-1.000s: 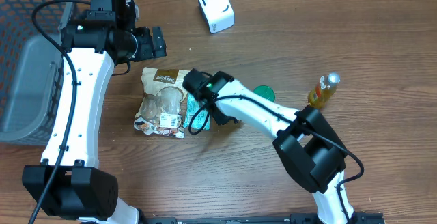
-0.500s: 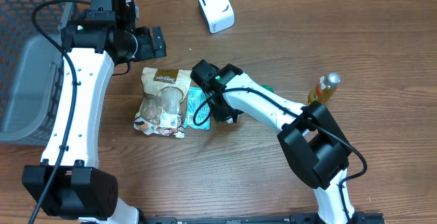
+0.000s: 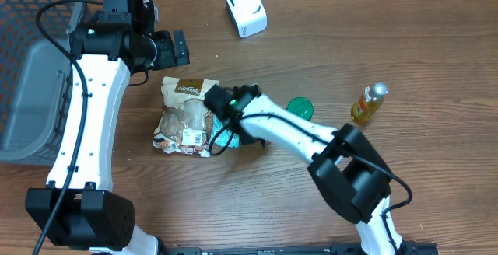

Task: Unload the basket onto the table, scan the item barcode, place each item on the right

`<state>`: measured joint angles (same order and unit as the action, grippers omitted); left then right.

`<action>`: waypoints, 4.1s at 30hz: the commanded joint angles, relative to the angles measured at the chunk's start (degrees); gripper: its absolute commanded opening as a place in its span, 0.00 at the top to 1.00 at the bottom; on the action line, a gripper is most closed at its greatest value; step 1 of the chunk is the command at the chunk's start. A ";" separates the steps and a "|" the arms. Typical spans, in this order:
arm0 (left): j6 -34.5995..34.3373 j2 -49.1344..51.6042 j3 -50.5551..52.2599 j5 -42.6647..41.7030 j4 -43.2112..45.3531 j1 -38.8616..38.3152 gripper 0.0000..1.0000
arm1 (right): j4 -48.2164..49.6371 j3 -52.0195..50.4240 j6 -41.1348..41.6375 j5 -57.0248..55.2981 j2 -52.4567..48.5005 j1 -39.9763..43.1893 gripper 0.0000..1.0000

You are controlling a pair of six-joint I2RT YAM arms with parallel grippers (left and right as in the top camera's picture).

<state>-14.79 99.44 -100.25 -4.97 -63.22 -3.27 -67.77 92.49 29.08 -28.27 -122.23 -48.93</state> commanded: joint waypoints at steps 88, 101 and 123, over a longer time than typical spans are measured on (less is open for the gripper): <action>0.66 0.11 -0.79 -0.59 0.02 0.20 0.00 | 6.86 -1.57 4.15 4.87 1.36 -1.14 0.68; 0.66 0.11 -0.79 -0.59 0.02 0.20 0.00 | 6.34 0.94 4.13 5.07 1.38 -1.14 0.56; 0.66 0.11 -0.79 -0.59 0.02 0.20 0.00 | 2.71 8.09 3.98 9.49 1.38 1.20 0.56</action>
<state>-14.79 99.44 -100.25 -4.97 -63.22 -3.27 -64.60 99.11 32.95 -19.29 -122.23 -49.63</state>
